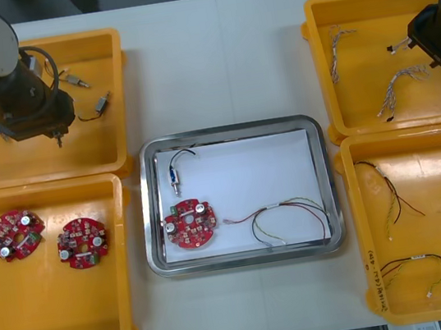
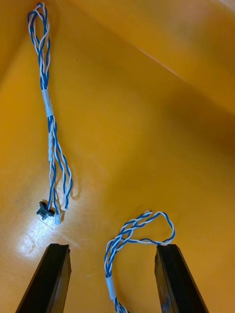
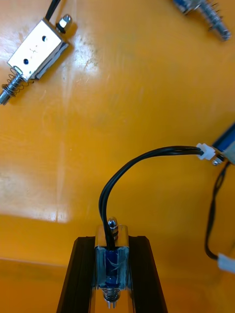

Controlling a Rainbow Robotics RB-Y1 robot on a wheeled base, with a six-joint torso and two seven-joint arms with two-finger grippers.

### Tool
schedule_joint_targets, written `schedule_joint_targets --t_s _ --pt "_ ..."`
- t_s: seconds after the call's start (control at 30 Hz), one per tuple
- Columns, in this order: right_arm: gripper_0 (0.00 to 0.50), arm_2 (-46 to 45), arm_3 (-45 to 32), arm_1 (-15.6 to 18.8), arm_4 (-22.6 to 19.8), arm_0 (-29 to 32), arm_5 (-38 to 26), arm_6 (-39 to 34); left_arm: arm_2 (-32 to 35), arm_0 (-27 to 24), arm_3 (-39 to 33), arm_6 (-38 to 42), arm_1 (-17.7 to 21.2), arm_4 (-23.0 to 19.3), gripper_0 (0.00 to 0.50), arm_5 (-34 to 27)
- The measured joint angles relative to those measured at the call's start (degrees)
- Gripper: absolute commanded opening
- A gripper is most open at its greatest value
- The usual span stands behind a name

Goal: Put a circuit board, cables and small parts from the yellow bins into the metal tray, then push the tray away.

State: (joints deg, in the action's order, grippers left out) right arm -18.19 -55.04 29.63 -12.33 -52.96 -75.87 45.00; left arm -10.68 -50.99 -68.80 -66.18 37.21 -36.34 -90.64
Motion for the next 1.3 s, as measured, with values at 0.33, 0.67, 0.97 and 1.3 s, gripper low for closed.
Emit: schedule_joint_targets --t_s 0.33,0.67,0.97,1.3 --pt "0.500 -0.1 0.0 1.3 -0.4 -0.7 -7.4 6.2 3.0 3.4 -13.2 0.0 1.1 0.6 0.000 -9.4" --pt "0.500 -0.3 0.0 1.3 -0.4 -3.8 -13.3 14.7 3.0 5.1 -23.0 0.0 1.1 0.7 0.000 -14.6" --pt "0.500 -0.3 0.0 1.3 -0.3 -5.6 -13.9 18.3 3.1 7.1 -29.9 0.1 0.9 0.7 0.000 -18.2" --pt "0.500 -0.3 0.0 1.3 0.0 -5.7 -13.9 18.3 3.7 7.1 -33.9 4.1 -1.9 3.0 0.000 -18.8"
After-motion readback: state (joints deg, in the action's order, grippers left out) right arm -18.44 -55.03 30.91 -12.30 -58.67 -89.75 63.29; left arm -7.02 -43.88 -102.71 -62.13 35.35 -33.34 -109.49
